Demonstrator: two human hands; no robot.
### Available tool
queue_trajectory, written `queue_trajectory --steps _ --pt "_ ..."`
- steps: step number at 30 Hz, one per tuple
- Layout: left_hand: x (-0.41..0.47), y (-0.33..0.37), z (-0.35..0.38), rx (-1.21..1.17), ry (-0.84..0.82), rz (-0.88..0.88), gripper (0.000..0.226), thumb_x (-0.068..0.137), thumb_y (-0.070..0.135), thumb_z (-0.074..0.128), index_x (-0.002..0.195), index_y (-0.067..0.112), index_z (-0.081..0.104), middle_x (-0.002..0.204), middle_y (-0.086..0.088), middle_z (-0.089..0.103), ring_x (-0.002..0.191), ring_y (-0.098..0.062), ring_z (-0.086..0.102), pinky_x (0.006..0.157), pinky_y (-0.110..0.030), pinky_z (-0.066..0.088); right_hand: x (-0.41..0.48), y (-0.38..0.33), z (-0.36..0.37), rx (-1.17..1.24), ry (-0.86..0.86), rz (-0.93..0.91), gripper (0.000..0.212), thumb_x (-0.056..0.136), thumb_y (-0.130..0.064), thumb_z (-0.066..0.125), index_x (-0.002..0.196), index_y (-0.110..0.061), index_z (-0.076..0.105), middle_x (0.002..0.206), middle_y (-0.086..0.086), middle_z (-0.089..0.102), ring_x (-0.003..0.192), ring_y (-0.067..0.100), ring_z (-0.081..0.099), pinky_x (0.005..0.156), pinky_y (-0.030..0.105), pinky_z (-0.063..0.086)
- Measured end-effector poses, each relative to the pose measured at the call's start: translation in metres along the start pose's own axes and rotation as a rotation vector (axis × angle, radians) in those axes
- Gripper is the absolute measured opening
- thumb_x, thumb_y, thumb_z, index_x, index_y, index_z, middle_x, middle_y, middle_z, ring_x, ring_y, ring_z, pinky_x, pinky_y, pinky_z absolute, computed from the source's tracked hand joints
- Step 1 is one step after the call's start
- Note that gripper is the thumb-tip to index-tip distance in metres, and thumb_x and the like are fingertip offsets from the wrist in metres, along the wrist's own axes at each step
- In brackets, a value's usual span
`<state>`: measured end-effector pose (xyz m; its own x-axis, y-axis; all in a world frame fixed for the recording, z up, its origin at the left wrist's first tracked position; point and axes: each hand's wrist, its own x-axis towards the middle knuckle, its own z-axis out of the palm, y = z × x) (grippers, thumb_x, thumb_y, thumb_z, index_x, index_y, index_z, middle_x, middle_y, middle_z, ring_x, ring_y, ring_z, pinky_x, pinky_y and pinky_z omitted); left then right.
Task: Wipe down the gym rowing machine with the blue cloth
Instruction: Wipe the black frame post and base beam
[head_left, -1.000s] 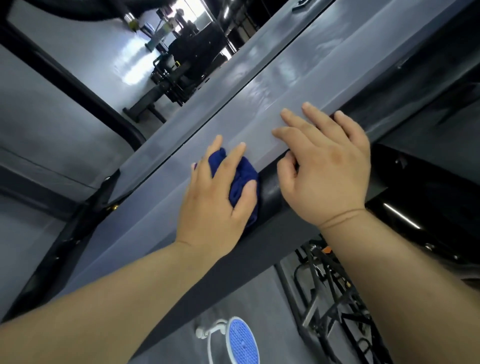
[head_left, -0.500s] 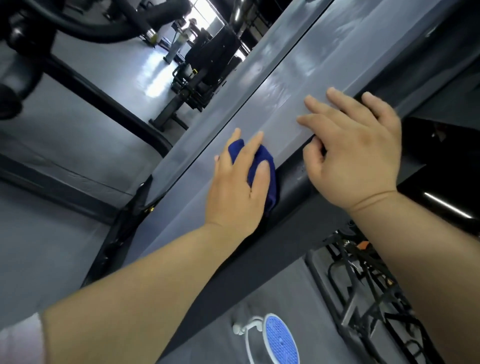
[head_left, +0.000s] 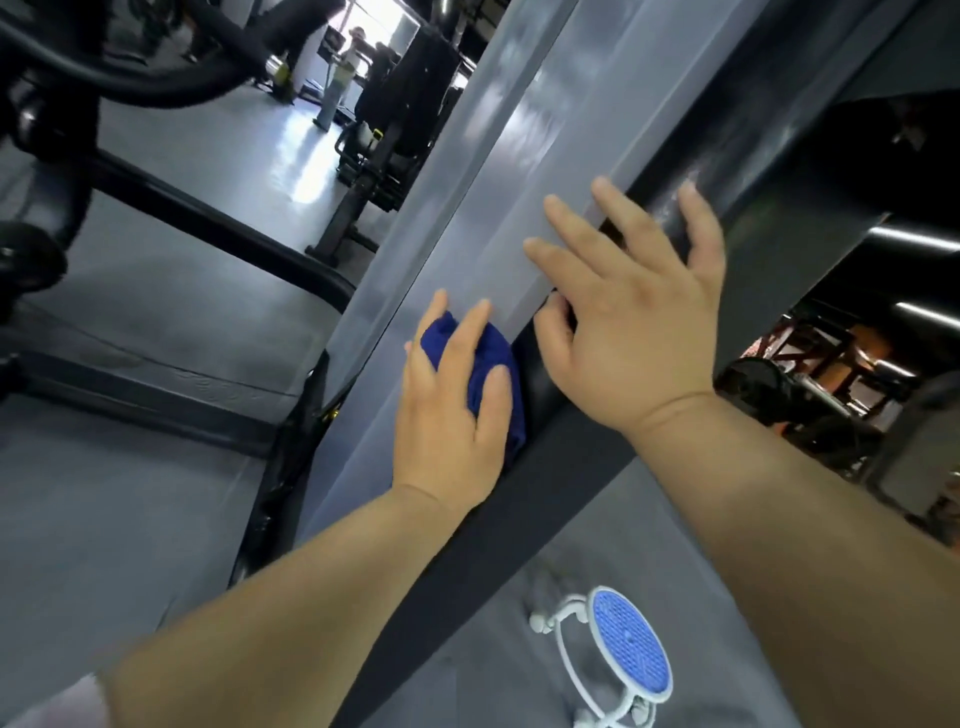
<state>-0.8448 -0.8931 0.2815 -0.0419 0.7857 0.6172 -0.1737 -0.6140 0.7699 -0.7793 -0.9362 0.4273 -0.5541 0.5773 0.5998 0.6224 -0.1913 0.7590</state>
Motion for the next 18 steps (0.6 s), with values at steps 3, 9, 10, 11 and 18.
queue_trajectory --steps 3,9,10,11,18 --pt "-0.044 -0.046 -0.016 0.07 -0.048 -0.067 0.045 0.097 0.048 0.028 0.14 0.056 0.019 0.16 0.01 0.013 0.133 0.021 0.011 0.098 0.006 0.01 0.0 0.0 0.005 0.029 0.076 0.018 0.036 0.091 -0.025 0.045 0.111 -0.022 0.074 0.131 -0.005 0.064 0.133 0.023 0.05 0.117 0.049 0.015" --pt "-0.058 -0.047 -0.02 -0.036 -0.042 -0.419 0.051 0.104 0.031 0.033 0.152 0.039 0.018 0.161 0.016 -0.004 0.148 -0.01 0.01 0.108 -0.009 0.009 -0.001 -0.002 0.005 0.042 0.08 0.033 0.037 0.092 -0.025 0.044 0.111 -0.022 0.075 0.129 -0.005 0.066 0.131 0.023 0.052 0.116 0.05 0.019" --pt "-0.044 -0.034 -0.017 -0.057 -0.051 -0.376 0.052 0.104 0.032 0.034 0.152 0.041 0.016 0.161 0.016 -0.006 0.149 -0.009 0.007 0.107 -0.007 0.007 0.0 -0.001 0.005 0.04 0.071 0.029 0.037 0.092 -0.025 0.043 0.111 -0.022 0.075 0.13 -0.005 0.065 0.131 0.023 0.051 0.116 0.05 0.019" --pt "-0.03 -0.019 -0.014 -0.066 -0.071 -0.292 0.052 0.104 0.034 0.035 0.15 0.044 0.014 0.162 0.014 -0.008 0.149 -0.007 0.004 0.104 -0.001 0.005 0.0 -0.001 0.004 0.04 0.066 0.024 0.037 0.092 -0.025 0.043 0.112 -0.021 0.074 0.13 -0.004 0.065 0.131 0.023 0.051 0.116 0.05 0.019" --pt "-0.037 -0.035 -0.02 0.126 -0.24 0.155 0.062 0.095 0.048 0.037 0.15 0.039 0.011 0.161 -0.001 0.002 0.151 -0.022 0.008 0.116 -0.012 0.009 0.0 -0.002 0.004 0.05 0.069 0.036 0.036 0.092 -0.025 0.044 0.111 -0.022 0.074 0.129 -0.004 0.066 0.13 0.023 0.052 0.115 0.047 0.017"
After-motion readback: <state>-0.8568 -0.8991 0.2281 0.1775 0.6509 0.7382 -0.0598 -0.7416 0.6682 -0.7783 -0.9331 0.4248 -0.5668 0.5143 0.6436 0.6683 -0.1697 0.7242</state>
